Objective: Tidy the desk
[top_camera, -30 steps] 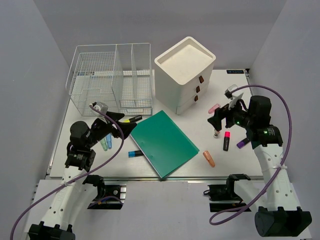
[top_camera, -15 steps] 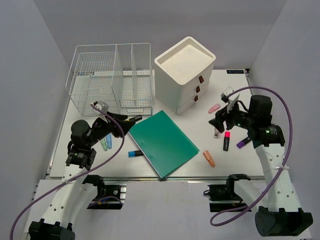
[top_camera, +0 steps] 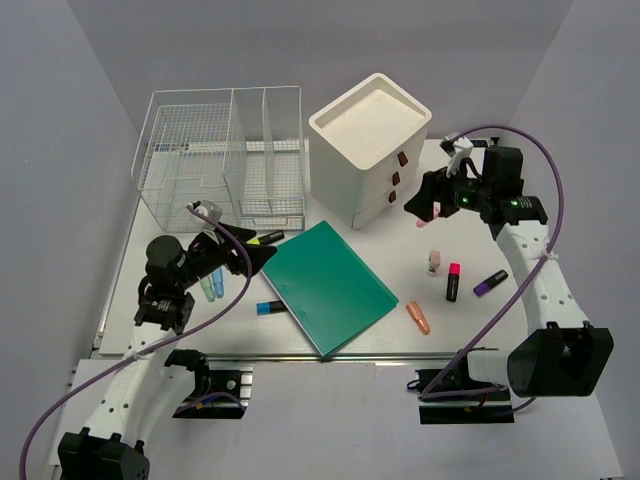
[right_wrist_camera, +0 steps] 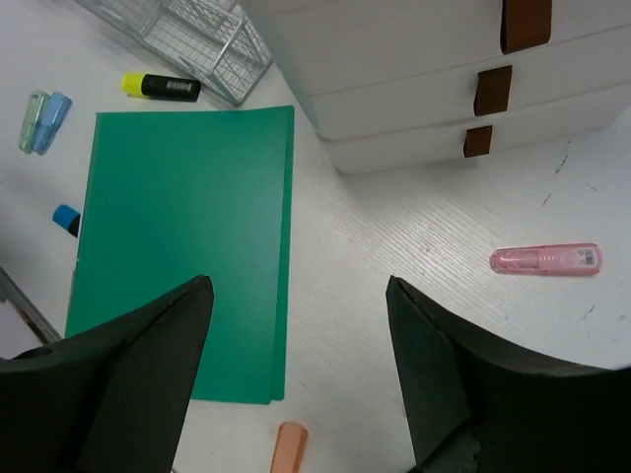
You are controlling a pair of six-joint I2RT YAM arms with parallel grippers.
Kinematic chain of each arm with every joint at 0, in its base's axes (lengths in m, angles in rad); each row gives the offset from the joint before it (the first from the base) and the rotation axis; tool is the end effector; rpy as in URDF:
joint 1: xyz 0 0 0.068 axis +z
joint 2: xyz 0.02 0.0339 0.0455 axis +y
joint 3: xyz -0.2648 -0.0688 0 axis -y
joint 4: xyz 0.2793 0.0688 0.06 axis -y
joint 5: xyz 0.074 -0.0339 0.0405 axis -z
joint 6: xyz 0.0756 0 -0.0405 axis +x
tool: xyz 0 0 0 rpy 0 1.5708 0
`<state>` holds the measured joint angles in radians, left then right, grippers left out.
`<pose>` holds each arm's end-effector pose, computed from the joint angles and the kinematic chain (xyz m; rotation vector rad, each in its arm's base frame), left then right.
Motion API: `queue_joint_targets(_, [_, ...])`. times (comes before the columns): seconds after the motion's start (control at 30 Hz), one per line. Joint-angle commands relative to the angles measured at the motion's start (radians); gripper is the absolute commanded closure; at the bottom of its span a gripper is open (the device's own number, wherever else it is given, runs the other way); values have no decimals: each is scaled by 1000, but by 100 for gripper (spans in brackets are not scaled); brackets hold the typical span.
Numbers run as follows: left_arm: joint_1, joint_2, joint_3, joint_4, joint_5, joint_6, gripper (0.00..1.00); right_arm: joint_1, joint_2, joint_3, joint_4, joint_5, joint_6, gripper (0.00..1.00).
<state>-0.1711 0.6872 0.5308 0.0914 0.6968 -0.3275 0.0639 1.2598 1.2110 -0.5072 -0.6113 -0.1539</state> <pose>0.2206 -0.0874 0.2887 0.4220 1.6538 -0.9423 0.3328 0.0648 0.3402 -0.5770 1.9873 0.5915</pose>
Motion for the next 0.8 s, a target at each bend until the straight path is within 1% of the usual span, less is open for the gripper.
queue_joint_targets(0.0, [4,11,-3,21,29,-2,10,-7,21,55,58,-24,43,23])
queue_joint_targets(0.07, [4,17,-3,22,23,-21,8,-10,42,61,65,-21,45,23])
queue_joint_targets(0.2, [4,61,-12,38,23,-59,6,-15,85,97,102,34,33,22])
queue_joint_targets(0.37, [-5,109,12,4,24,-47,3,-16,185,192,90,50,-39,23])
queue_joint_targets(0.47, [-5,98,6,-1,9,-53,2,-19,202,208,67,-5,-52,26])
queue_joint_targets(0.53, [-5,103,3,4,-11,-80,2,-16,198,203,33,-92,-73,29])
queue_joint_targets(0.57, [-5,110,0,13,-10,-108,2,-16,182,202,12,-164,-102,30])
queue_joint_targets(0.6, [-5,115,1,5,-22,-192,2,-18,176,193,-11,-200,-117,31])
queue_joint_targets(0.67, [-5,130,24,-51,-45,-260,2,-13,147,173,-84,-263,-153,35])
queue_joint_targets(0.7, [-5,138,72,-164,-92,-298,2,-10,133,159,-96,-306,-165,39])
queue_joint_targets(0.73, [-14,133,93,-218,-130,-320,2,-10,106,107,-99,-326,-165,41])
queue_joint_targets(0.77, [-15,130,112,-325,-167,-340,2,-10,90,78,-93,-344,-167,43])
